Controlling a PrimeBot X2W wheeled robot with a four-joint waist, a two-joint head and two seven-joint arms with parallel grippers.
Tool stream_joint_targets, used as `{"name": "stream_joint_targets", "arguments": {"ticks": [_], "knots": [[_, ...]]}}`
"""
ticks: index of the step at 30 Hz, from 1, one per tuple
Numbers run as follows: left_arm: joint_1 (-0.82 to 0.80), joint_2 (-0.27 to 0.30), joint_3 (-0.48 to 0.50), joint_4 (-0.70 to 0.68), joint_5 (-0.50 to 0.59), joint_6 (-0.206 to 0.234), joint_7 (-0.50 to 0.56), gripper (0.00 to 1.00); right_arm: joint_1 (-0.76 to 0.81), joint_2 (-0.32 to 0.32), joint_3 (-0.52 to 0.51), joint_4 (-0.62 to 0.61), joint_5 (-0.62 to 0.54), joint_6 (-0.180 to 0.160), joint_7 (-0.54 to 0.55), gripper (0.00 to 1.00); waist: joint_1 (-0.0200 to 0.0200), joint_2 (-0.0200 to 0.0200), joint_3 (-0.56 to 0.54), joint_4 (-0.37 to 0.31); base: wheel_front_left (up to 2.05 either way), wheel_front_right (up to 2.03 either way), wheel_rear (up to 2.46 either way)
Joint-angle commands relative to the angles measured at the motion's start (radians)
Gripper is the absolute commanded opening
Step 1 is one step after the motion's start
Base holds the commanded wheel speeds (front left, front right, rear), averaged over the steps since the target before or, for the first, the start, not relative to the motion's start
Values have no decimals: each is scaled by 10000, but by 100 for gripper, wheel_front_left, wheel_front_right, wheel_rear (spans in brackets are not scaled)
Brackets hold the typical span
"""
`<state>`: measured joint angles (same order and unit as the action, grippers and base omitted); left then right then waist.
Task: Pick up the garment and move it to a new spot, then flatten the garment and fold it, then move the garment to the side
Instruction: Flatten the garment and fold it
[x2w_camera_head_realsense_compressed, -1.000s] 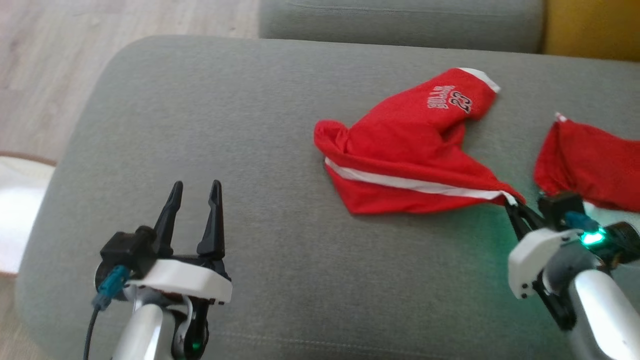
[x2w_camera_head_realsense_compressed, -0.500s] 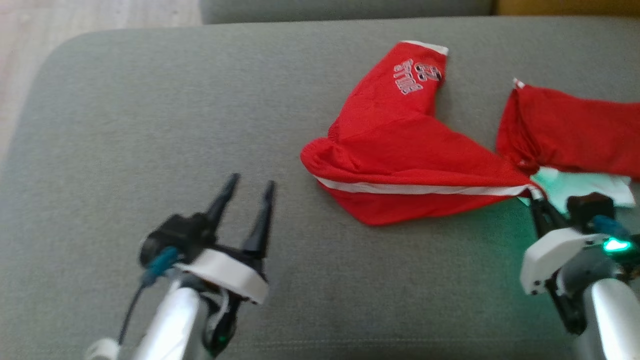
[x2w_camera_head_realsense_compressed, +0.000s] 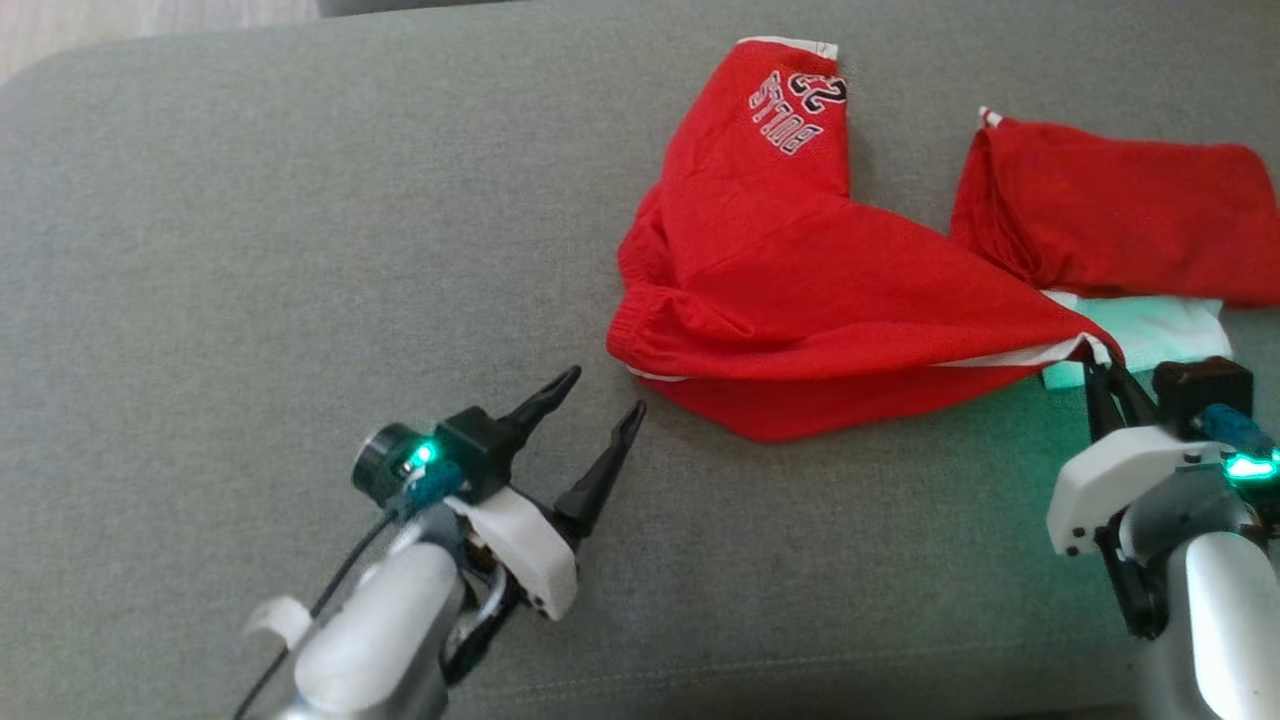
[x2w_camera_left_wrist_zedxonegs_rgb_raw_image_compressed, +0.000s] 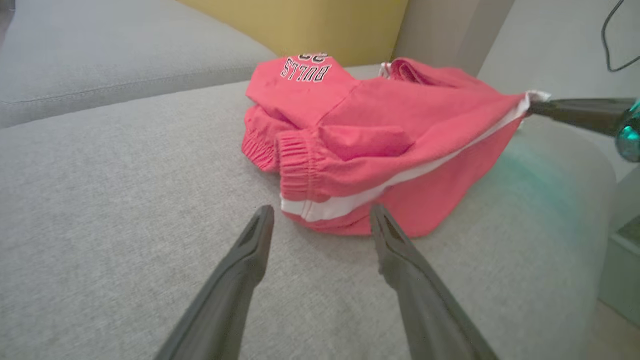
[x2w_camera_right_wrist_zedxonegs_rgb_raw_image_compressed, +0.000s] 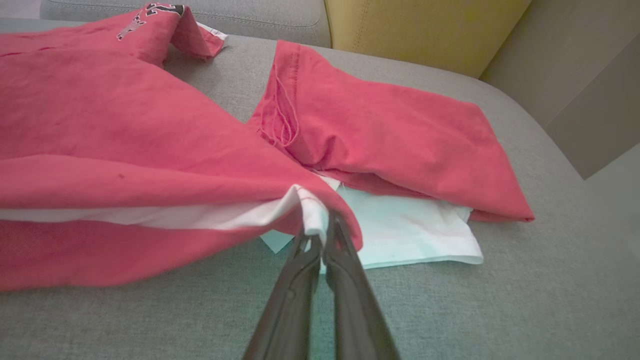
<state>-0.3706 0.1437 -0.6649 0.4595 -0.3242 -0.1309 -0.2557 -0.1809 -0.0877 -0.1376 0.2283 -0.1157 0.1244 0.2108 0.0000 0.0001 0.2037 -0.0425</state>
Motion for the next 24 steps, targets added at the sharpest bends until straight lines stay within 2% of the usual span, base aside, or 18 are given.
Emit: {"name": "stream_joint_targets", "arguments": {"ticks": [1,9,24], "knots": [[-728,283,122,68,26,4,-61,100,-429,7,205,-320,-93,63,-132,0,0,-1,95,-74,0,0,0],[-1868,194,-684,1450,-288,3,-61,100,-652,54,154,-338,-220,63,-113,0,0,-1,318,-253,0,0,0],[-2911,100,-1916,2159,-944,3,-61,100,-881,166,332,-349,-220,63,-112,0,0,-1,641,-488,0,0,0]]}}
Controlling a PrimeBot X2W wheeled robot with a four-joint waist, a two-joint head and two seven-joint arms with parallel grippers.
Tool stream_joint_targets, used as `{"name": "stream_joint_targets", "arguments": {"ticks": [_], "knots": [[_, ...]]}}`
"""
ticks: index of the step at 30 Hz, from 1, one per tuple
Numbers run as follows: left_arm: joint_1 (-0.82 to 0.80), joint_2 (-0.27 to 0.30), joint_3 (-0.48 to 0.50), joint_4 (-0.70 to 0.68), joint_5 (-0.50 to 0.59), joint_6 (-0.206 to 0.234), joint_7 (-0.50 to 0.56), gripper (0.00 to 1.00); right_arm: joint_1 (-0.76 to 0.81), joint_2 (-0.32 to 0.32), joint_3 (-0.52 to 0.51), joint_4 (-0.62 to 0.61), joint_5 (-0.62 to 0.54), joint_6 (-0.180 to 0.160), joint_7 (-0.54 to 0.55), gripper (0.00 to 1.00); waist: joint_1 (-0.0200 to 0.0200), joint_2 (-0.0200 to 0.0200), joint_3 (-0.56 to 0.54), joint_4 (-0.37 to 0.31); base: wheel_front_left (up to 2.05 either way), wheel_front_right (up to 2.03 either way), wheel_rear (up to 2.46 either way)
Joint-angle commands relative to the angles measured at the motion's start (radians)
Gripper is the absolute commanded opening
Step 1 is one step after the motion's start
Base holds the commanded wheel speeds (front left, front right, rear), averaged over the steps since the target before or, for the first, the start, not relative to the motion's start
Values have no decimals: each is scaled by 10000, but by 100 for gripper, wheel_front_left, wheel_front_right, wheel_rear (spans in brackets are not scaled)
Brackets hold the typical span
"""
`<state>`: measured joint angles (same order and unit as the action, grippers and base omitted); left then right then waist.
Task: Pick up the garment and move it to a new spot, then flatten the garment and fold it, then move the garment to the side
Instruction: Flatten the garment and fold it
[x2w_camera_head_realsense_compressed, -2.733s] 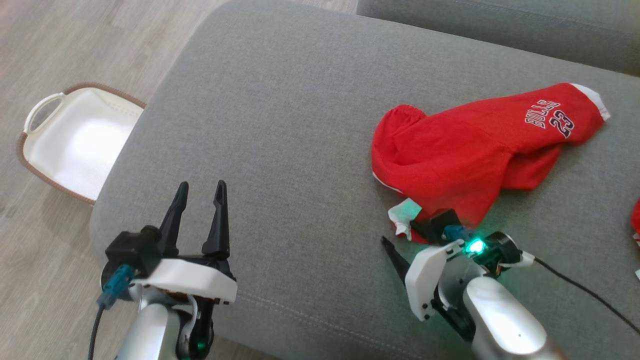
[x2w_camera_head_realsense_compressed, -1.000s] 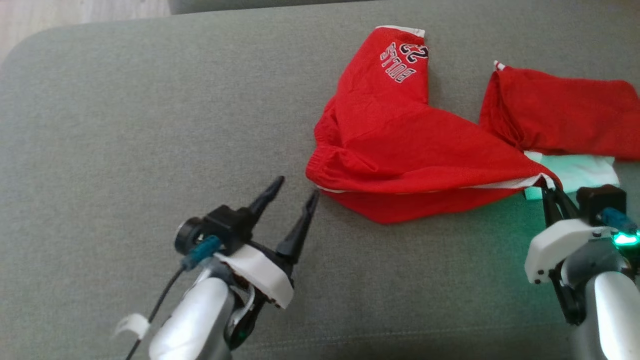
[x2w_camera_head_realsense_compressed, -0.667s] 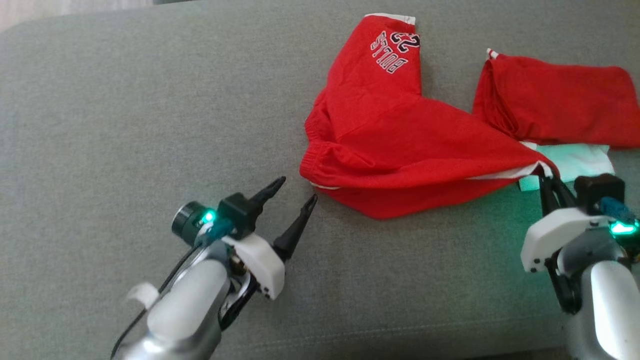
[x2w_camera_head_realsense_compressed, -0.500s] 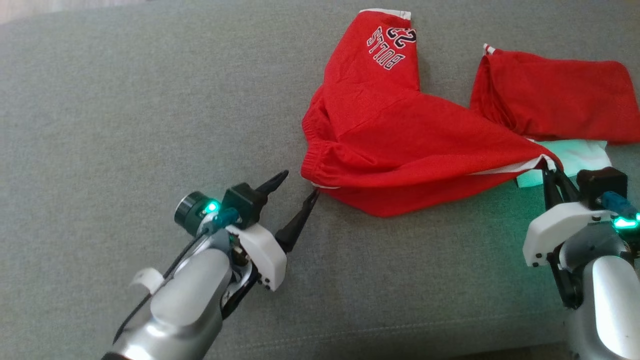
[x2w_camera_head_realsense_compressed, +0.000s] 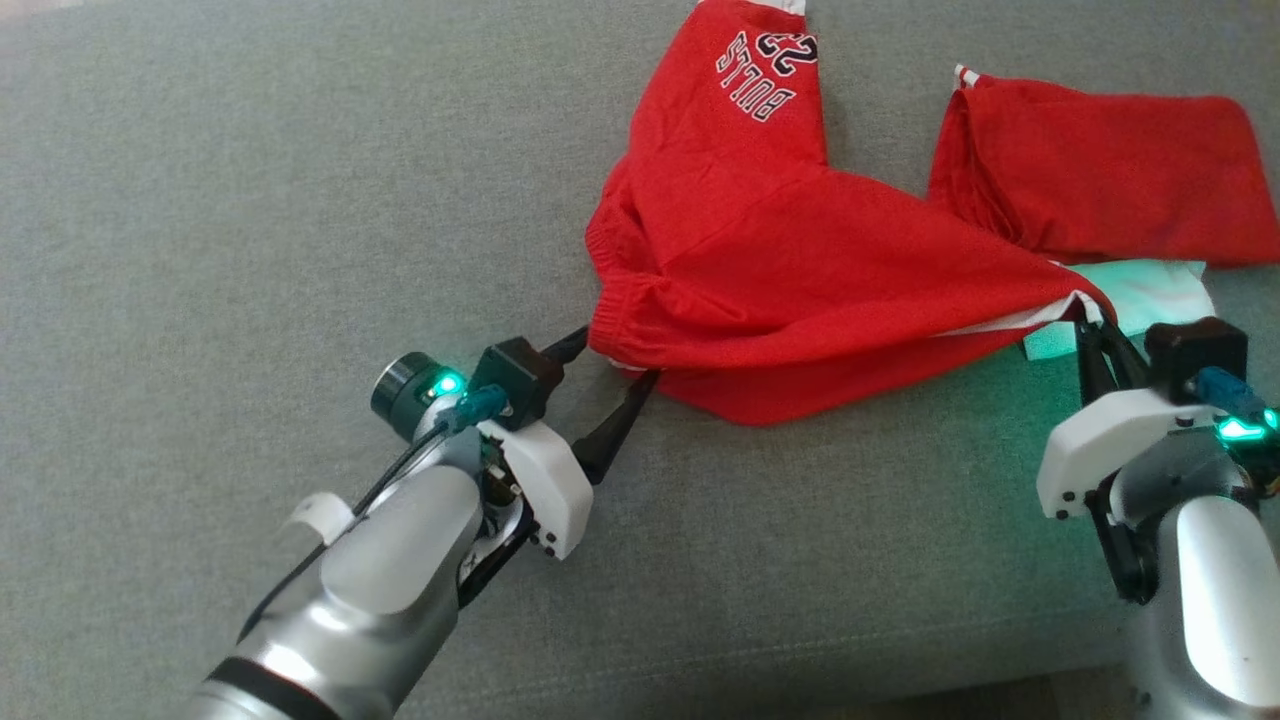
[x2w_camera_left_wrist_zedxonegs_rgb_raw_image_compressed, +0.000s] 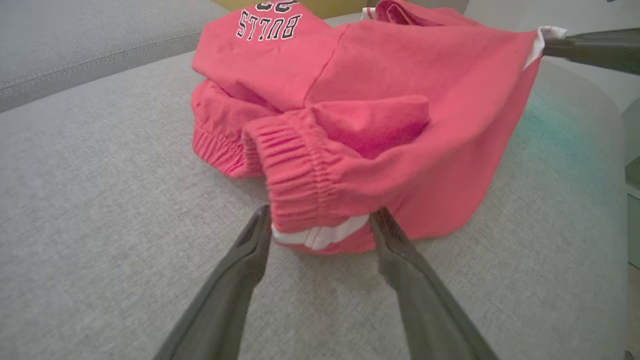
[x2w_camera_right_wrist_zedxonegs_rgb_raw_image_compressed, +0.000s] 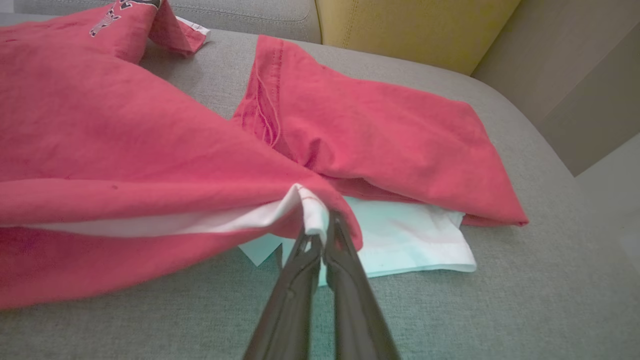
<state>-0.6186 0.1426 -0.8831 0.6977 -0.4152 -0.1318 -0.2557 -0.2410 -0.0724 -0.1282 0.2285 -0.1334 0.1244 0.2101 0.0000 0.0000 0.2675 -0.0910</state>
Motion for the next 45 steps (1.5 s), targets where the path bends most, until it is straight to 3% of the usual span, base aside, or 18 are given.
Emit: {"name": "stream_joint_targets", "arguments": {"ticks": [1,3,4,5,6,19,28,35,39,45], "knots": [[-462,127,197,-221,-79,12,-61,100,-286,18,244,-352,-46,63,-104,0,0,0,15,-12,0,0,0],[-516,165,97,-234,-149,12,-61,100,-294,26,244,-354,-52,63,-104,0,0,0,37,-20,0,0,0],[-535,180,63,-243,-180,12,-61,79,-298,28,241,-350,-53,63,-106,0,0,0,43,-18,0,0,0],[-550,191,33,-264,-212,12,-61,15,-300,31,237,-343,-55,63,-108,0,0,0,45,-11,0,0,0],[-559,206,5,-305,-239,12,-61,0,-302,33,232,-334,-57,63,-111,0,0,0,43,2,0,0,0],[-282,775,311,-1313,-203,12,-61,0,-812,-362,836,-588,235,63,-575,0,0,0,-684,379,0,0,0],[-1419,1648,1412,-2640,-636,12,136,0,-2943,-1290,2536,-1327,1197,63,-1192,0,0,0,-1838,677,0,0,0],[-2182,2030,2060,-3722,-1107,248,922,0,-4156,-1328,2887,-1148,1547,63,-1737,0,0,0,-2559,768,0,0,0],[-1964,2290,2310,-4459,-1449,585,1526,0,-4038,-1310,3101,-1001,1638,63,-1721,0,0,0,-2861,832,0,0,0],[-817,2887,2424,-5813,-2066,900,2354,0,-2787,-1419,3170,-1299,2238,63,-840,0,0,0,-2999,920,0,0,0]]}}
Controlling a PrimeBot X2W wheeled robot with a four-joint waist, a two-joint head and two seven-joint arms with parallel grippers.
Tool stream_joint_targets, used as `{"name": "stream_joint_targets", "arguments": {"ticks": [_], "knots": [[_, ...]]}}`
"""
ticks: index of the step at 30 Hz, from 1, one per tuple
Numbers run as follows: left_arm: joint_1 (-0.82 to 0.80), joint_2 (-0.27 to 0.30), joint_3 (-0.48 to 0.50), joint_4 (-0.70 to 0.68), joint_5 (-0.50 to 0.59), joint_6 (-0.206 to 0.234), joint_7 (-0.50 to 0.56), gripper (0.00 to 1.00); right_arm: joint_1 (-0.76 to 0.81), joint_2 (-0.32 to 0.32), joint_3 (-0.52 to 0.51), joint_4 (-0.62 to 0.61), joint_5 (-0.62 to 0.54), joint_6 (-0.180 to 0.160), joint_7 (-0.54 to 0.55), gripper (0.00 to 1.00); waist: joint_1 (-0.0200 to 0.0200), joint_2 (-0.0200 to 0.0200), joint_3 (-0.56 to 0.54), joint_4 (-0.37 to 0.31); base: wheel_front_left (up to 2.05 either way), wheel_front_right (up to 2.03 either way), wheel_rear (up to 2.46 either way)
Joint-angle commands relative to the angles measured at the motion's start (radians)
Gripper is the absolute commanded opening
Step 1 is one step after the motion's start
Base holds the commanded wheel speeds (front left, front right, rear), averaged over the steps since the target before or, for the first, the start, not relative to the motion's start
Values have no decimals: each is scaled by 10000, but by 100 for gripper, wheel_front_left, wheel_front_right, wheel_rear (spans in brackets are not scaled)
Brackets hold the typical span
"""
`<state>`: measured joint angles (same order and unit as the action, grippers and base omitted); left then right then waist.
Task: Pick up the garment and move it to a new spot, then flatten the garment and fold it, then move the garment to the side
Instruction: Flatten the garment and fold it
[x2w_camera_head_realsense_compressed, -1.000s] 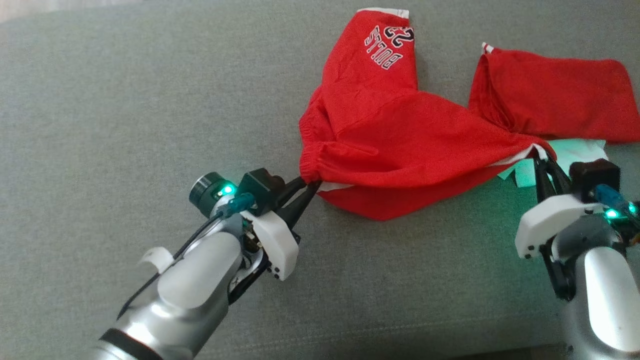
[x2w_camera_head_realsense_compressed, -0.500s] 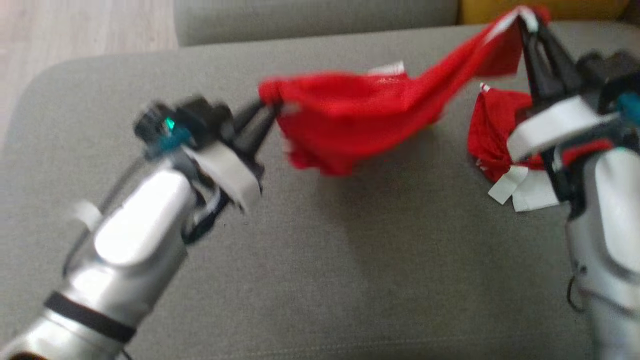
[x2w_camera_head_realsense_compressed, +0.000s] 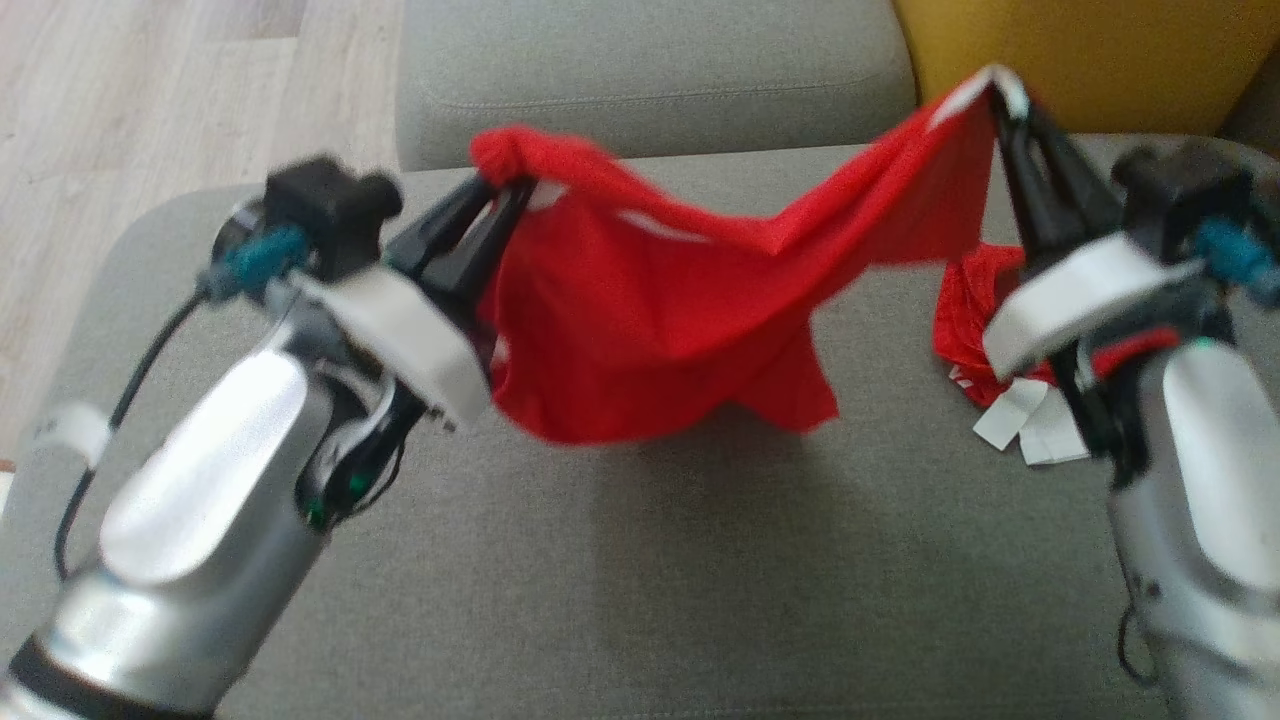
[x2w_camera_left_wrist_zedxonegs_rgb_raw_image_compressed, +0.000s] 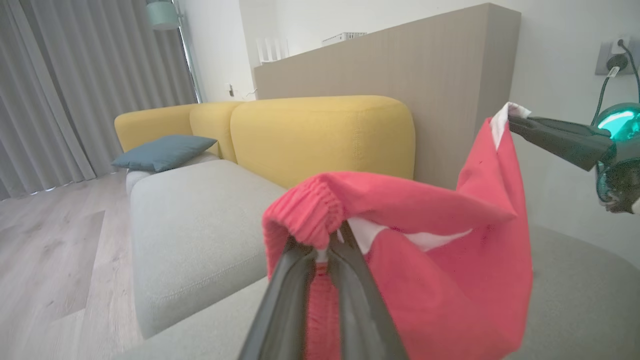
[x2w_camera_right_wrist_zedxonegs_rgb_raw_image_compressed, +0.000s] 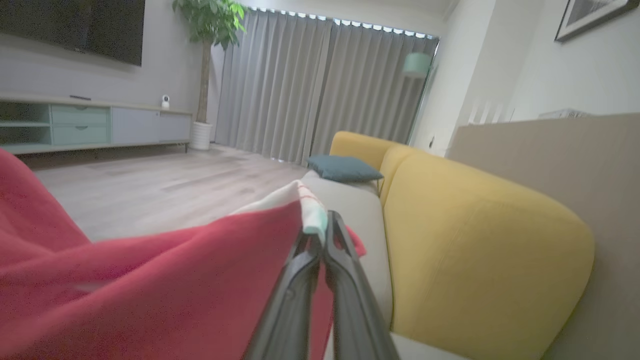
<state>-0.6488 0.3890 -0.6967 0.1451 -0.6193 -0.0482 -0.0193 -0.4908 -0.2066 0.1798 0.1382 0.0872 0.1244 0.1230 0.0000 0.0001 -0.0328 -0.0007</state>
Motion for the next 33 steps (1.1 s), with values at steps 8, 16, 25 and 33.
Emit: {"name": "stream_joint_targets", "arguments": {"ticks": [8,16,25,33], "knots": [[691,980,957,-1994,-370,861,149,0,1189,-503,-110,-1859,535,63,1387,0,0,-1,76,171,0,0,0],[-537,1133,1465,-1861,-516,856,529,0,-545,-677,212,-1871,847,63,2331,0,0,-1,1225,105,0,0,0],[-4640,529,1994,1983,-134,40,-88,0,-6036,-466,1188,2027,490,63,506,0,0,-1,3480,95,0,0,0],[-6653,-252,2403,4250,74,-251,-1976,0,-8382,665,18,5022,-529,63,-2313,0,0,-1,4014,147,0,0,0]]}}
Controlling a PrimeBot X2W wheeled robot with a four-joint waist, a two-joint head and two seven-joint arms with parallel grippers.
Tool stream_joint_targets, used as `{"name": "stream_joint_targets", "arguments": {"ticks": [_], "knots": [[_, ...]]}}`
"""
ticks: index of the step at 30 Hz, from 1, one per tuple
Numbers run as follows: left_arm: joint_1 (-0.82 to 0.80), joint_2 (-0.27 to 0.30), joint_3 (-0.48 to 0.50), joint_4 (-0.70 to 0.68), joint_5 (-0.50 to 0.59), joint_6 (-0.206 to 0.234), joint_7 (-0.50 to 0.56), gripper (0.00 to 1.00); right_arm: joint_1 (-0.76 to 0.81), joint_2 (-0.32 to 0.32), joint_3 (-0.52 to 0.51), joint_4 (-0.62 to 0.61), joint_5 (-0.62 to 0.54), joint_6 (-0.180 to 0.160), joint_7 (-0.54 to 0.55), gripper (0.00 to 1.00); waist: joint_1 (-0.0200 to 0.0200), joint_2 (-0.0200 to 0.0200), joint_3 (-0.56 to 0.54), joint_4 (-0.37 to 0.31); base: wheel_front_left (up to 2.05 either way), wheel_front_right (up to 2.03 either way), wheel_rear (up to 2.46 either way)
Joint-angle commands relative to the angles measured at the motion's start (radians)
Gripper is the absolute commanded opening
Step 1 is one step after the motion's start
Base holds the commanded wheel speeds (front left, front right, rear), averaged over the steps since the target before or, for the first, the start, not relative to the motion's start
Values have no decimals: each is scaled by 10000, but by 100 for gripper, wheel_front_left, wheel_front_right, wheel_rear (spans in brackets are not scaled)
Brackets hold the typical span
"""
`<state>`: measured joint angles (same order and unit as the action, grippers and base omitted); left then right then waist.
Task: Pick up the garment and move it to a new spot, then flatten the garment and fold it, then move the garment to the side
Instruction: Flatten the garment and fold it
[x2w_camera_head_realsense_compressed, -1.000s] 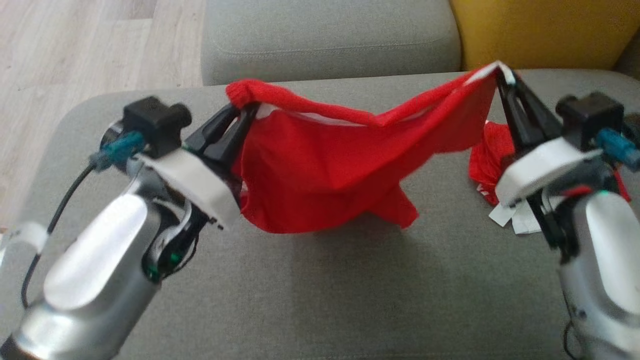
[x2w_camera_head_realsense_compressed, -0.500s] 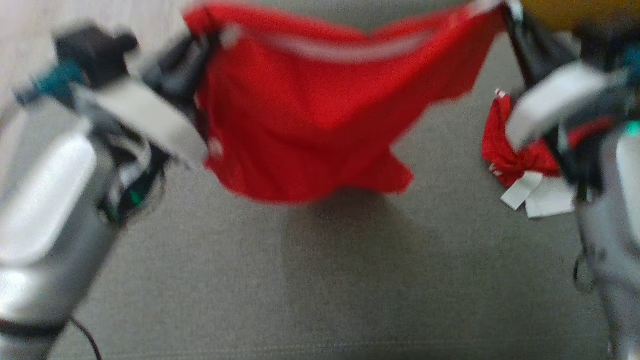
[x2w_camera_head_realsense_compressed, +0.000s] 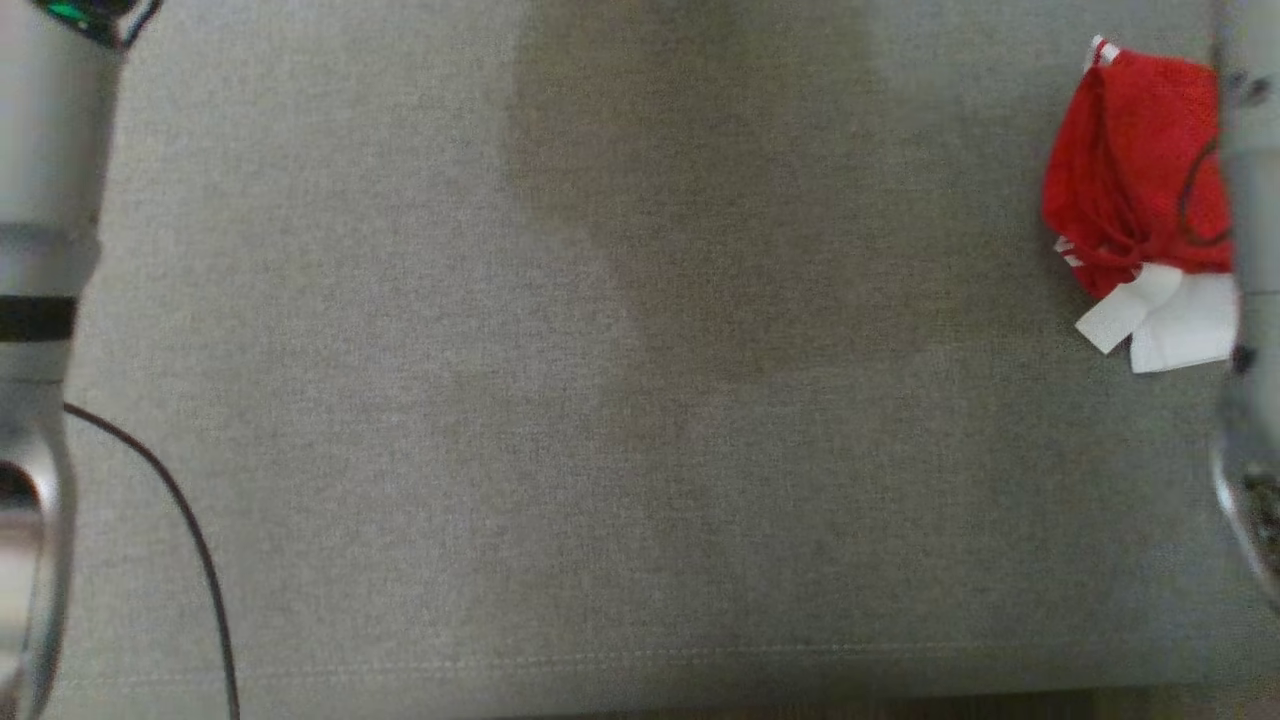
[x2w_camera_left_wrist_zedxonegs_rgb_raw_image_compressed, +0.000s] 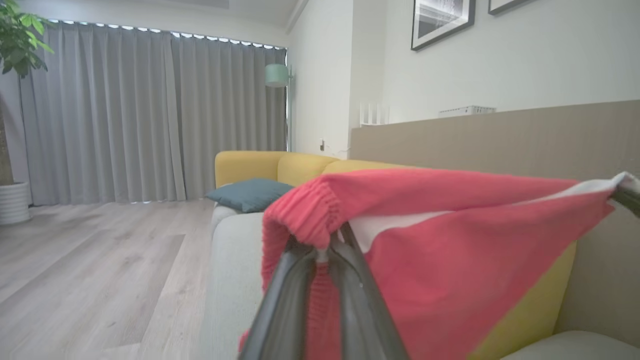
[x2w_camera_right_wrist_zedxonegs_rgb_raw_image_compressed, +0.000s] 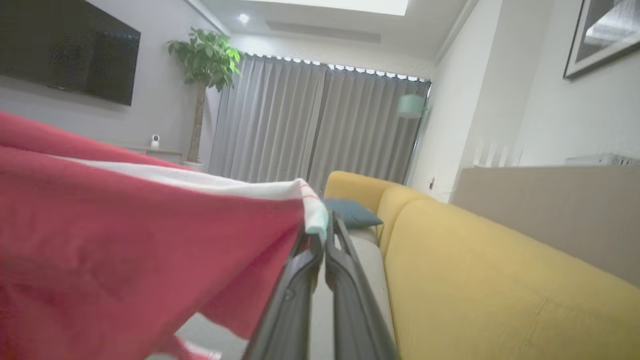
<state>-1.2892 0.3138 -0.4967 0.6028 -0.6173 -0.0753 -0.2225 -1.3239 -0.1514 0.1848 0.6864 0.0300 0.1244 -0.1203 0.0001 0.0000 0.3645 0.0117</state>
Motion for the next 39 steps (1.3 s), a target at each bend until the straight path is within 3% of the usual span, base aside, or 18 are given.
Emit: {"name": "stream_joint_targets", "arguments": {"ticks": [1,7,13,21,28,39], "knots": [[-263,390,382,-108,56,-50,-66,0,-33,232,-33,-117,-51,63,-92,0,-1,0,43,38,0,0,0],[711,-240,-290,699,133,-432,-342,0,918,522,530,1728,-6,63,-528,0,-1,0,26,126,0,0,0],[2596,-531,-908,908,91,-540,-387,0,2347,437,1526,3105,430,63,-514,0,-1,0,-298,244,0,0,0],[5147,-234,-2744,246,241,-551,-390,0,3843,-153,3236,3748,1423,63,-81,0,-1,0,-1245,256,0,0,0],[6418,220,-3735,-397,426,-553,-391,0,4992,-1224,5103,2914,3120,63,1101,0,-1,0,-2014,290,0,0,0],[7606,666,-4453,-1548,466,-547,-169,0,6372,-4247,7430,-668,6091,63,3116,0,-1,0,-2961,283,0,0,0]]}}
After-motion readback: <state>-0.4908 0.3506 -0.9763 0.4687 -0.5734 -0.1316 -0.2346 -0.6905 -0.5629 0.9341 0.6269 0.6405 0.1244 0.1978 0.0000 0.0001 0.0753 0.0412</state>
